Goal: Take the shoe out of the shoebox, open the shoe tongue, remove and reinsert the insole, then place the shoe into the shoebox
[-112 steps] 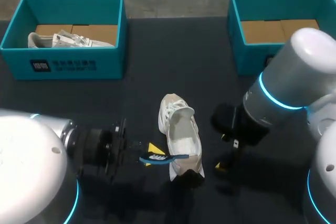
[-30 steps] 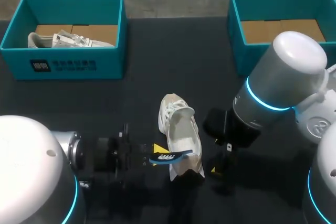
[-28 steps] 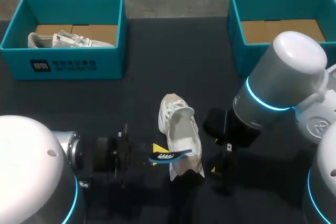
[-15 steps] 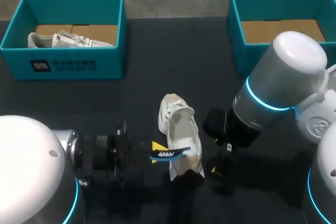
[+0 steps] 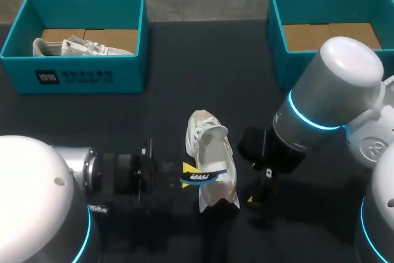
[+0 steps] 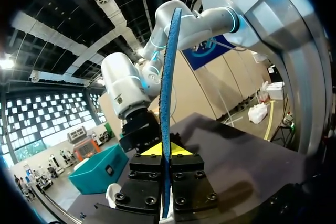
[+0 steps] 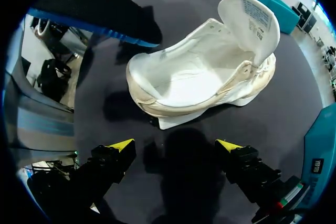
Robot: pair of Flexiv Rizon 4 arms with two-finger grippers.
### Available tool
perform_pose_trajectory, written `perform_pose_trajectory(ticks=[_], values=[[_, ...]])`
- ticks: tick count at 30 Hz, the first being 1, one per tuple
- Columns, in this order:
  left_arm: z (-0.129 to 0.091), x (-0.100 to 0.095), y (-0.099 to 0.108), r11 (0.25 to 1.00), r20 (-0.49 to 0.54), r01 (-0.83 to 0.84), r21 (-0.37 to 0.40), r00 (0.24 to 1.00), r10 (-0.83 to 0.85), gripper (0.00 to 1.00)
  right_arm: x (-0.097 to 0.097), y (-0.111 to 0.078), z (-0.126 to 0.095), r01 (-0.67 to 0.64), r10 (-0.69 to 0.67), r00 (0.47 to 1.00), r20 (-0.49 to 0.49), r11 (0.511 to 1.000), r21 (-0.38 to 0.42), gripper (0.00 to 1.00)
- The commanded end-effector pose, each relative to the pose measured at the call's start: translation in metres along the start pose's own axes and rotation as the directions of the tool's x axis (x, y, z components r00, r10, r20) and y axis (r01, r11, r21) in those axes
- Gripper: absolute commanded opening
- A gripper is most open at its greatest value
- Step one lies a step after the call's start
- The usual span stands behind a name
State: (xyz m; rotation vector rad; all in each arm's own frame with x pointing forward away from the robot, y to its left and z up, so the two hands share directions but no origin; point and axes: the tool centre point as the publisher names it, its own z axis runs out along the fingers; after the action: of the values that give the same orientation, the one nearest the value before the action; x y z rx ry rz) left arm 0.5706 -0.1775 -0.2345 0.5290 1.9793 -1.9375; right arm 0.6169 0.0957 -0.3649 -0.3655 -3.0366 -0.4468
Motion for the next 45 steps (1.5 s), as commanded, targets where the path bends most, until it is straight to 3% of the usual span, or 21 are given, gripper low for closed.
perform_pose_trajectory(ticks=[1, 45], values=[[0.008, -0.001, 0.003, 1.000, -0.006, -0.003, 0.002, 1.000, 0.003, 0.00, 0.001, 0.001, 0.002, -0.001, 0.001, 1.000, 0.003, 1.000, 0.002, 1.00], [0.034, -0.002, 0.025, 0.998, 0.005, -0.047, -0.044, 0.999, 0.047, 0.00, 0.001, 0.001, 0.002, -0.001, 0.001, 1.000, 0.003, 1.000, 0.002, 1.00]])
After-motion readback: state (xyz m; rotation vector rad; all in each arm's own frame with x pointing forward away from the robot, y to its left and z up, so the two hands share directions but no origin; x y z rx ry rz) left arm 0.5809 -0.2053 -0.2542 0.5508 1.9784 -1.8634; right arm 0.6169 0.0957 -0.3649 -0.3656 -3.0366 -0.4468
